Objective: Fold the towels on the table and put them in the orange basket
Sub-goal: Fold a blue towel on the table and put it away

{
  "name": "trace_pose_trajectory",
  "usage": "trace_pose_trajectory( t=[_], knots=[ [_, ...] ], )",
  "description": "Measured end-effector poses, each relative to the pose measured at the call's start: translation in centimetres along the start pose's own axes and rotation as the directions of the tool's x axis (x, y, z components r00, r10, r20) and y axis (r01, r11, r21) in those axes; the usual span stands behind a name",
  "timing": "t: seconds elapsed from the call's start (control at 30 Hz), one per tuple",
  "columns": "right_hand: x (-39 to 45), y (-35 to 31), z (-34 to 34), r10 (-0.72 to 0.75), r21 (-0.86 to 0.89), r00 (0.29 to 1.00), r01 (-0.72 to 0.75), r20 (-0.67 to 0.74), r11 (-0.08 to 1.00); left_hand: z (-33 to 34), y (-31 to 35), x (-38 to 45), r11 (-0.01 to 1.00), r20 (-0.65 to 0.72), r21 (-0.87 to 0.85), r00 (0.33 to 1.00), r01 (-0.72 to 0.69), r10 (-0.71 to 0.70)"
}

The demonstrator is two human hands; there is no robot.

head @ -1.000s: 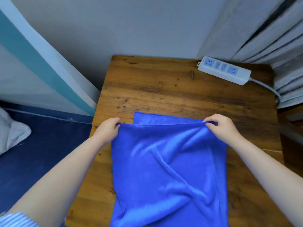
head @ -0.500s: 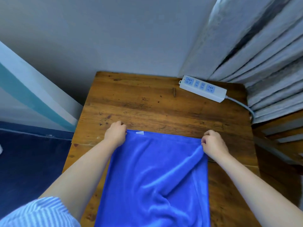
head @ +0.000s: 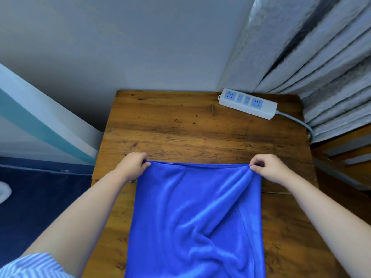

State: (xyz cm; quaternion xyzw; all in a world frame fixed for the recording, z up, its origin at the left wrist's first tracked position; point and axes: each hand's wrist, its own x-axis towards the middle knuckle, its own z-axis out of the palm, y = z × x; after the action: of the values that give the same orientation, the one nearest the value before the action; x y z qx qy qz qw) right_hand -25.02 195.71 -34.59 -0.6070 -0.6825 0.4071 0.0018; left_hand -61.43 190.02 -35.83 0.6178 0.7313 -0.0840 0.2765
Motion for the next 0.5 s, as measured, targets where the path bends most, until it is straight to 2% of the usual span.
trace_pose_trajectory(
  t=[0.1,0.2,0.37,0.5],
  knots=[
    [-1.2,-0.4,-0.9,0.011,0.053,1.000,-0.011,-0.006,0.999,-1.1,-0.6,-1.9,1.000,-0.025,-0.004,1.000,0.018,-0.018],
    [-2.5,-1.0,-1.2,-0.001,0.014,1.000,0.001,-0.020,1.000,-2.5,-0.5,-3.8,1.000,-0.063,0.003,0.998,0.016,-0.016],
    [-5.4,-3.0,-1.6,-0.069,-0.145,0.996,0.059,-0.063,0.988,-4.5,-0.7,-8.1,0.999,-0.146,0.013,0.989,0.030,-0.028],
    [-9.2,-5.0,-1.7,-0.232,-0.308,0.970,0.201,-0.068,0.930,-5.5,-1.4,-12.1,0.999,-0.242,0.020,0.969,0.045,-0.039]
  ],
)
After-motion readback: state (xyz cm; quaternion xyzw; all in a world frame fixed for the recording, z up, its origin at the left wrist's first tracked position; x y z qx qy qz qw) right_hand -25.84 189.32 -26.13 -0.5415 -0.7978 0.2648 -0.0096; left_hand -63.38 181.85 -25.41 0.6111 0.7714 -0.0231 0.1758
